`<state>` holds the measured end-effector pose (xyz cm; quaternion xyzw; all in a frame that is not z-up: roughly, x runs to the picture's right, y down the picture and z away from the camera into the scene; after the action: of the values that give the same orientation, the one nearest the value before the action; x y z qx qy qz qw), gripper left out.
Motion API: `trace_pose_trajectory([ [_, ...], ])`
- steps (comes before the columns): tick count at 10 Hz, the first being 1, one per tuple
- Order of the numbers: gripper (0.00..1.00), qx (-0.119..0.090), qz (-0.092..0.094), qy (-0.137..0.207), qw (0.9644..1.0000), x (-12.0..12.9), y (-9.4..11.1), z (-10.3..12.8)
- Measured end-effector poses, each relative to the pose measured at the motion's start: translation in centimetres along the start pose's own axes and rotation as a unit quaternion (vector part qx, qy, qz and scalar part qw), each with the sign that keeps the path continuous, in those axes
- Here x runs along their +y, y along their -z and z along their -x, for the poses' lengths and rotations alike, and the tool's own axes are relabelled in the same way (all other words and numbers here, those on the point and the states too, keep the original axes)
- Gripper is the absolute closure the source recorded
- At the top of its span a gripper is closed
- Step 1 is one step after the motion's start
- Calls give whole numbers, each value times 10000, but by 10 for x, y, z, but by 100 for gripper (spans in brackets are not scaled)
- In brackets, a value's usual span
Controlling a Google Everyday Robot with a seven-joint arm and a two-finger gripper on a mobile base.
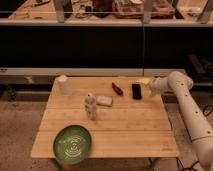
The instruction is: Pick up the ceramic bowl
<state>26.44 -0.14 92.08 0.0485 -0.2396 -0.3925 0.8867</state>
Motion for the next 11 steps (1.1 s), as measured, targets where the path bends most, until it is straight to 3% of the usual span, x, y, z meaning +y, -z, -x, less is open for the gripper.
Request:
trace_pose_trajectory([
  [2, 20, -108, -22, 139, 9998, -4, 2, 17],
  [4, 20, -357, -80, 355, 9987, -13, 6, 55],
  [5, 20, -661, -158, 616, 9958, -22, 13, 104],
  [7, 20, -1042, -247, 968, 9895, -30, 26, 164],
  [8, 20, -1258, -288, 1208, 9843, -34, 32, 196],
  [9, 20, -1452, -312, 1452, 9782, -39, 37, 223],
  [11, 20, -1631, -247, 1792, 9699, -39, 40, 248],
])
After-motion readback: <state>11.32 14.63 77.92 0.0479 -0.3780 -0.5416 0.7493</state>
